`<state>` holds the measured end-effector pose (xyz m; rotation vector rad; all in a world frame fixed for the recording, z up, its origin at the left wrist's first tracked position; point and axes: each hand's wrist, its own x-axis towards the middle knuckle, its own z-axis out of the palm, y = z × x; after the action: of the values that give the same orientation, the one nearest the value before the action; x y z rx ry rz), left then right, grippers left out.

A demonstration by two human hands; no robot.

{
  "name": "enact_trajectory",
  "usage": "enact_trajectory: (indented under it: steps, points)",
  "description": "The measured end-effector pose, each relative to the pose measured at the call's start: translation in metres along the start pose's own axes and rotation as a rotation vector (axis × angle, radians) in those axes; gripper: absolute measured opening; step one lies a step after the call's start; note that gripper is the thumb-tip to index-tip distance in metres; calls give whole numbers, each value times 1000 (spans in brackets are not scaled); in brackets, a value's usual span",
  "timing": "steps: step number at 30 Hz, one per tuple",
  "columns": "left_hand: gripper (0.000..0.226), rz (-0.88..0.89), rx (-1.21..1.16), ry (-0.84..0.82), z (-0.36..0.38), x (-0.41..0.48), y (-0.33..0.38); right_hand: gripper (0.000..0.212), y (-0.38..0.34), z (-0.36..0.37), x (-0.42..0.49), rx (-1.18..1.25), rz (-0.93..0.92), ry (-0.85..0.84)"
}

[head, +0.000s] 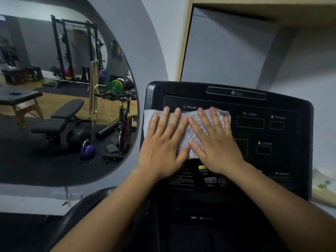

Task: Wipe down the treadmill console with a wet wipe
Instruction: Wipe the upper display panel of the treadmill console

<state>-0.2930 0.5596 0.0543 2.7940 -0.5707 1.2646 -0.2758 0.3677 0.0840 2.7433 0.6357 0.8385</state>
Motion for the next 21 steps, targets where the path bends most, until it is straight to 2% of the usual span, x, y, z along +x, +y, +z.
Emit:
enact_trajectory:
  steps: [4,7,12,21]
  points:
    - [74,-9,59,-11,-12,56,-27,67,16,-26,48,-22,35,10]
    - [73,-13,68,-26,-14,61,-28,64,11,-25,50,1,68,42]
    - [69,-17,1,0,0,0,-3,62,-17,7,-4,39,56,85]
    - [69,-17,3,-28,9,-68,21,63,-36,30,-66,41,1,13]
